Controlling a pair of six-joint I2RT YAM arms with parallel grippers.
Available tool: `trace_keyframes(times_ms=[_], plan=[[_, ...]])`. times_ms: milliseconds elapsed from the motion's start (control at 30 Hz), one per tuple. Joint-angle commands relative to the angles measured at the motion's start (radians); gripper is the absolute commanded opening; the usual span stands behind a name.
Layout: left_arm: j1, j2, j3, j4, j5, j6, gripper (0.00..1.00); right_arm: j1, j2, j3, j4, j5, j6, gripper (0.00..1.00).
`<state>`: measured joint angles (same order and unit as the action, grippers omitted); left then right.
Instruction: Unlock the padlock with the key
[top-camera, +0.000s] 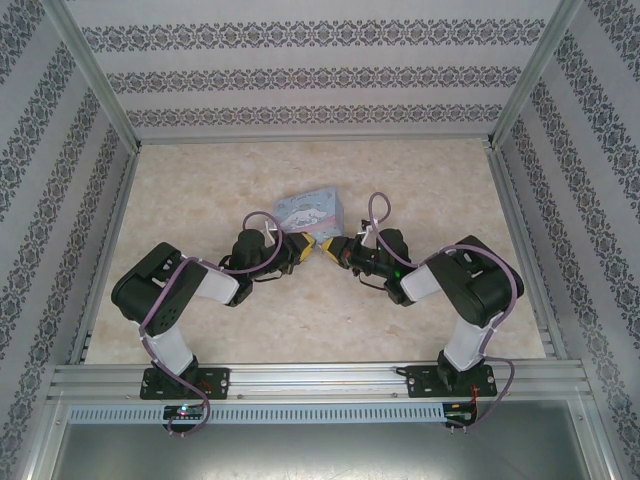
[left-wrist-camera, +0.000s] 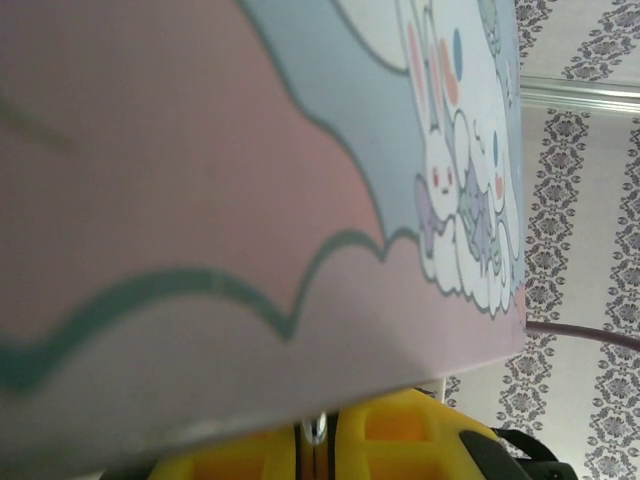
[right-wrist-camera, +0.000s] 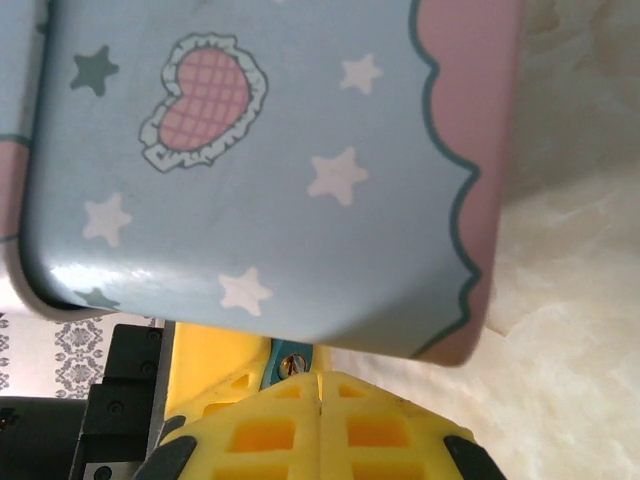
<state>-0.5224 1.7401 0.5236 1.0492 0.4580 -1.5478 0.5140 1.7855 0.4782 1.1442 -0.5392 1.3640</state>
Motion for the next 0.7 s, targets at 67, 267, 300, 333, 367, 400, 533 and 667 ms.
trace_keyframes(times_ms=[67, 267, 300, 333, 367, 400, 533, 667], plan=[[-0.053, -0.030, 0.027, 0.192, 0.117, -0.026, 0.00, -0.006, 0.062, 0.027, 0.091, 0.027, 0.057, 0.00], [-0.058, -0.054, 0.041, 0.106, 0.131, 0.025, 0.00, -0.004, 0.067, 0.043, 0.102, 0.013, 0.066, 0.00], [-0.060, -0.060, 0.042, 0.089, 0.131, 0.039, 0.00, -0.002, 0.063, 0.046, 0.100, 0.012, 0.065, 0.00], [-0.061, -0.067, 0.046, 0.063, 0.135, 0.055, 0.00, 0.001, 0.059, 0.050, 0.093, 0.010, 0.063, 0.00], [-0.063, -0.074, 0.050, 0.036, 0.138, 0.071, 0.00, 0.003, 0.053, 0.054, 0.086, 0.006, 0.060, 0.00], [-0.065, -0.079, 0.054, 0.013, 0.141, 0.086, 0.00, 0.004, 0.049, 0.058, 0.081, 0.005, 0.058, 0.00], [-0.068, -0.094, 0.065, -0.040, 0.152, 0.121, 0.00, 0.015, 0.033, 0.078, 0.049, -0.001, 0.046, 0.00], [-0.071, -0.089, 0.069, -0.044, 0.158, 0.123, 0.00, 0.026, 0.039, 0.098, 0.040, -0.003, 0.046, 0.00]])
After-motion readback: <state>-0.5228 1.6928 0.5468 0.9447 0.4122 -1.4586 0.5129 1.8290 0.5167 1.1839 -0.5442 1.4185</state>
